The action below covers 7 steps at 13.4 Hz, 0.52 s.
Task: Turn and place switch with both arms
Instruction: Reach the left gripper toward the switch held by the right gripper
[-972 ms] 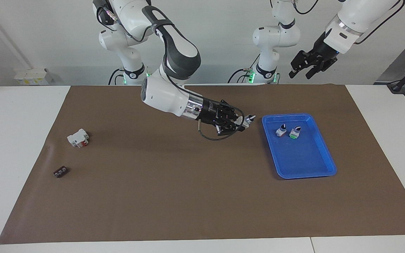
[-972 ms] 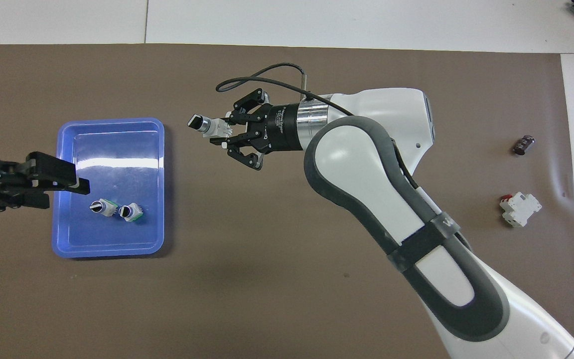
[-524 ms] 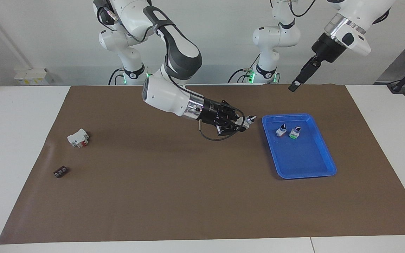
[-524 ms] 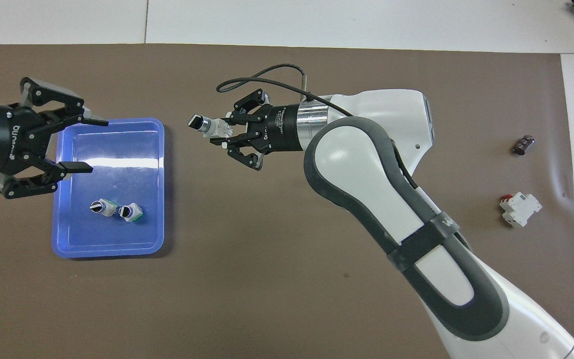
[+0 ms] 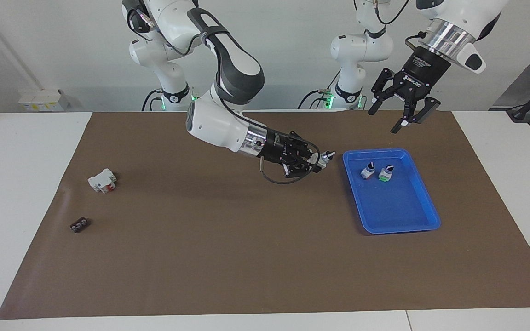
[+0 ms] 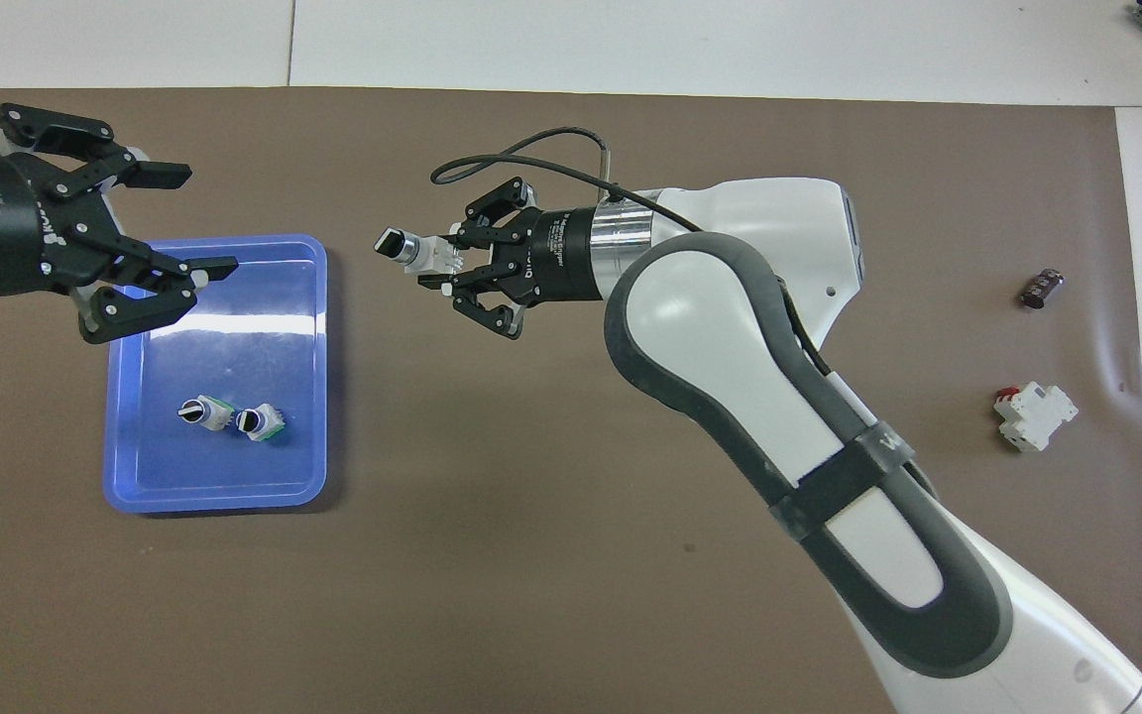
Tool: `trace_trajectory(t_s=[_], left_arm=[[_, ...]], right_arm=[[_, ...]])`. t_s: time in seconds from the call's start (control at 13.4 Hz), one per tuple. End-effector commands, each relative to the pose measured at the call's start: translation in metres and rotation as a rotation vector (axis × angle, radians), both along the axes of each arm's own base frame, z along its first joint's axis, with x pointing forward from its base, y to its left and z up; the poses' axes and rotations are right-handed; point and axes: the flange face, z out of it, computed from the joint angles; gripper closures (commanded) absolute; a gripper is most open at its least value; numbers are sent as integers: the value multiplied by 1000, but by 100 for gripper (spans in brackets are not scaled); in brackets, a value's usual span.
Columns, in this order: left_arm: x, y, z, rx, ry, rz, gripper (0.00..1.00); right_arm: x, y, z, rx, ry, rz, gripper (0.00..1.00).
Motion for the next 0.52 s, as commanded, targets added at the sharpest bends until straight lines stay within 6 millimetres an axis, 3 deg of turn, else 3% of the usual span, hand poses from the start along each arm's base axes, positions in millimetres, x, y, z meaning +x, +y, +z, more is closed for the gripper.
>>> trace_trajectory(t_s=[0.0, 0.07, 0.45], left_arm=[[6, -2, -9, -103, 64, 186, 25], [17, -10, -26, -133, 134, 223, 26], [34, -28, -59, -203, 239, 243, 27]], right_arm=[[-6, -3, 4, 15, 5, -25, 100], [-5, -4, 4, 15, 5, -26, 100], [-6, -2, 4, 15, 5, -23, 100]])
